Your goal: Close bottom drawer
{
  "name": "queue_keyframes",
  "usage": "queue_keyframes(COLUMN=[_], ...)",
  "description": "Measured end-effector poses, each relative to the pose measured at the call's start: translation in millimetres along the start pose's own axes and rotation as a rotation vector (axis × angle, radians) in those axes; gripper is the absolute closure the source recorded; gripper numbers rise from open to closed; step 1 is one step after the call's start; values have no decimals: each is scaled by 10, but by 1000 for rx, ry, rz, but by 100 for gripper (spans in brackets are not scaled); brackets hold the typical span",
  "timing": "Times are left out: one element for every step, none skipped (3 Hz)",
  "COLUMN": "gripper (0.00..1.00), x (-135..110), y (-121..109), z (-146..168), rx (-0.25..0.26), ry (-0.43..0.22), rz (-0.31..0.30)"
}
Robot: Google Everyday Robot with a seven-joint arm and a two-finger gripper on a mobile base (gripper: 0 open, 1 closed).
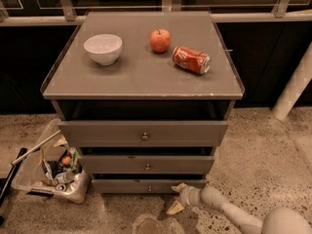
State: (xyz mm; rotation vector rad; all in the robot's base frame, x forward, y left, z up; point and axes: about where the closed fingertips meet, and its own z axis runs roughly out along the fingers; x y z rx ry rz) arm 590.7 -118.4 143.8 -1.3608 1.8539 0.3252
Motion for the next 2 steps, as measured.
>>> queue_keyframes(gripper=[0,0], x=[4,4], y=[127,127], z=[-51,-51], rx=[0,0], ry=[0,0], rz=[0,0])
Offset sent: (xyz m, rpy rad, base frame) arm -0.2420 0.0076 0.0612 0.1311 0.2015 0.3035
